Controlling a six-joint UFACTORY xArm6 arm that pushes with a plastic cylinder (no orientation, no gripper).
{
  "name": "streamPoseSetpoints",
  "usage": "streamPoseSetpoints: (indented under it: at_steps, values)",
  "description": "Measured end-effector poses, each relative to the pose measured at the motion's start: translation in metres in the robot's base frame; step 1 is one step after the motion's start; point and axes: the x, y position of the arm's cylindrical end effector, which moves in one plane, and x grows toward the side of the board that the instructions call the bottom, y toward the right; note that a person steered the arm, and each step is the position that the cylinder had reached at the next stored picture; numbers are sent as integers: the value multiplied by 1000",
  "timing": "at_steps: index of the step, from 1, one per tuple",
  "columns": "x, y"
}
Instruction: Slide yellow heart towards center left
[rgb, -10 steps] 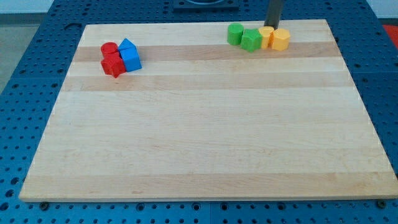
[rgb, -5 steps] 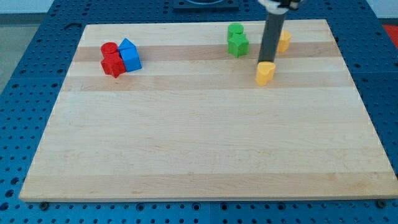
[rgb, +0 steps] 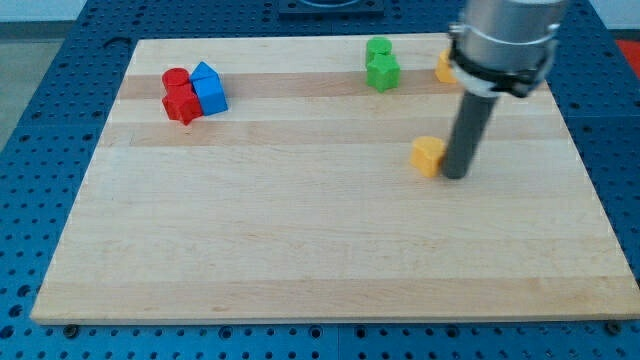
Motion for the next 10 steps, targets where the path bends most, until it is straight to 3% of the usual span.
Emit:
streamPoseSetpoints:
  at_steps: [1,3,4,5,6,7,8,10]
  values:
    - [-23,-73]
    - [-38,-4]
    - [-88,-33]
    - [-75,-112]
    - [-40,-96]
    - [-47,-65]
    - [-11,-70]
    - [-43,-201]
